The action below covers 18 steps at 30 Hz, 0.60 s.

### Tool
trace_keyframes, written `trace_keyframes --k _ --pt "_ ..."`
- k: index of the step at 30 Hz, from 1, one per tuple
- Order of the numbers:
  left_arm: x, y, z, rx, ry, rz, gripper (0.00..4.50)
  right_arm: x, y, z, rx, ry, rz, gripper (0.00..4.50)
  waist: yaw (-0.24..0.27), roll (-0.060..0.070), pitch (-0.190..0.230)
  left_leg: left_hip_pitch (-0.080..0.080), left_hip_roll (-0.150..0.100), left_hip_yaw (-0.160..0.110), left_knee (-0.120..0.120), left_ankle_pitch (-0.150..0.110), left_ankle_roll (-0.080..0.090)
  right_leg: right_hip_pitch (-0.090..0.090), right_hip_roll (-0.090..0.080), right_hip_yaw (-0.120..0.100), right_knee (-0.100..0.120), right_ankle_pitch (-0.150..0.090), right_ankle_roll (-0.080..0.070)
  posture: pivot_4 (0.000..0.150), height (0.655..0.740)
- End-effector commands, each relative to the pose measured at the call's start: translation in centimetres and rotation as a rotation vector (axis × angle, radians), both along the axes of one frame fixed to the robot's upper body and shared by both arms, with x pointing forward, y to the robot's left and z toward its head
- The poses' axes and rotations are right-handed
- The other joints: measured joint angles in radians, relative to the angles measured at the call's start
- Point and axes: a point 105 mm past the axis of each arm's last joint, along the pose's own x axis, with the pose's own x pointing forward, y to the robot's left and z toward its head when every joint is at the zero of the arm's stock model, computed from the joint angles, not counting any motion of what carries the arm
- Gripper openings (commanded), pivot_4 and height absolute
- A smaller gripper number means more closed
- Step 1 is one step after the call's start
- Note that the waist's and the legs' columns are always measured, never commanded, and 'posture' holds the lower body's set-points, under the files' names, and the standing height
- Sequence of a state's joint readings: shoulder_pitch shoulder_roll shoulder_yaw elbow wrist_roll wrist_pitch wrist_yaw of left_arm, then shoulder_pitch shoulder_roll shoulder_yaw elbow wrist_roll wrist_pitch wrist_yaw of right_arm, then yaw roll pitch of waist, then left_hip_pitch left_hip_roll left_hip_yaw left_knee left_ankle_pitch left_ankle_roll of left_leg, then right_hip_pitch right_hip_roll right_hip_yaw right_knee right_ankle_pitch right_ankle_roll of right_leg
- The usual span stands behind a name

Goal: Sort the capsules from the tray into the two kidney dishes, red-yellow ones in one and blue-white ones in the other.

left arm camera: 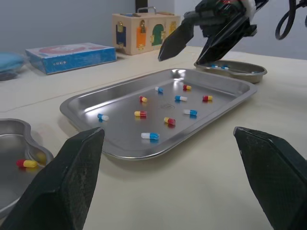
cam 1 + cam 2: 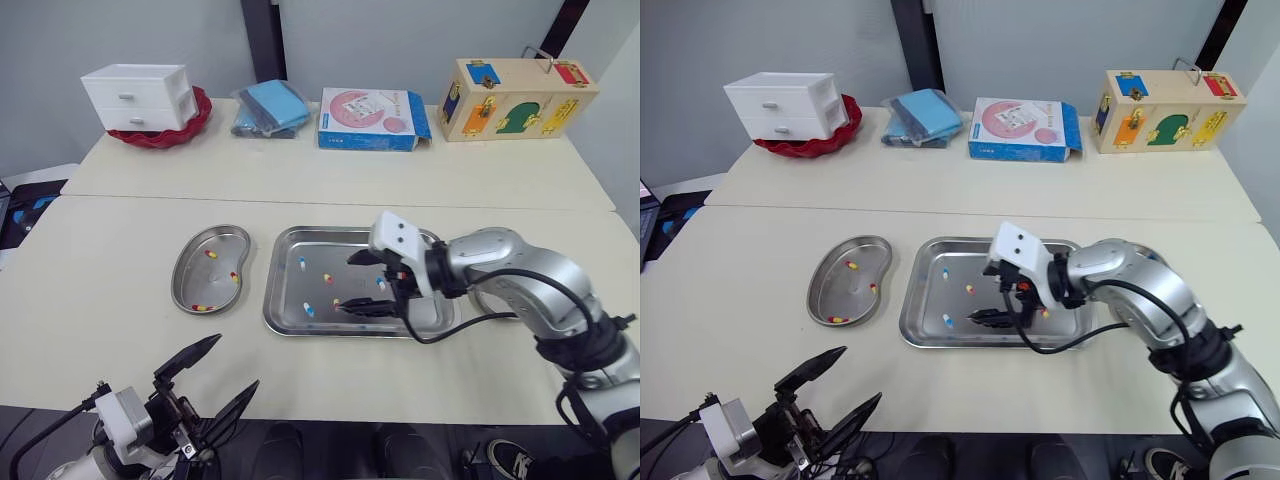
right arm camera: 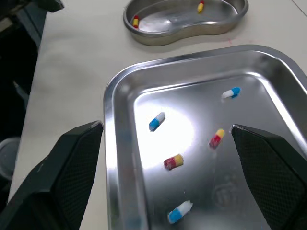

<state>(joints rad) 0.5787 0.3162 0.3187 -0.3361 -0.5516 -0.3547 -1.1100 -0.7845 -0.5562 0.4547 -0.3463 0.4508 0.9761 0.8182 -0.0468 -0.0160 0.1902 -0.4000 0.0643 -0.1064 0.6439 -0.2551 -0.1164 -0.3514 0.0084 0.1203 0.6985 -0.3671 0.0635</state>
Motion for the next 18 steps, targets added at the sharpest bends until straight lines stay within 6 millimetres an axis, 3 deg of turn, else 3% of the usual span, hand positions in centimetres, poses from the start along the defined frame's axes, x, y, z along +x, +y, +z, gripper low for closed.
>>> trace_keyframes --k 1,11,18 --pt "-0.6 -0.8 1.1 -0.020 -0.095 -0.020 4.46 0.2 2.0 -1.1 -0.045 -0.042 0.017 4.50 -0.003 0.000 0.000 0.000 0.000 0.000 0.000 0.000 0.000 0.000 0.000 0.000 0.000 0.000 0.000 0.150 0.7400" --pt "-0.3 -0.5 1.1 -0.043 -0.061 -0.009 4.46 0.8 5.2 -2.7 -0.068 -0.031 0.002 4.50 -0.011 0.000 0.000 0.000 0.000 -0.001 0.000 0.000 0.000 0.000 0.000 0.000 0.001 0.000 0.000 0.150 0.7400" --pt "-0.5 -0.6 1.4 -0.050 -0.088 -0.029 4.46 0.9 5.7 -3.6 -0.108 -0.035 -0.003 4.50 -0.011 0.000 0.000 0.000 0.000 -0.001 0.000 0.000 0.000 0.000 0.000 0.000 0.001 0.000 0.000 0.150 0.7400"
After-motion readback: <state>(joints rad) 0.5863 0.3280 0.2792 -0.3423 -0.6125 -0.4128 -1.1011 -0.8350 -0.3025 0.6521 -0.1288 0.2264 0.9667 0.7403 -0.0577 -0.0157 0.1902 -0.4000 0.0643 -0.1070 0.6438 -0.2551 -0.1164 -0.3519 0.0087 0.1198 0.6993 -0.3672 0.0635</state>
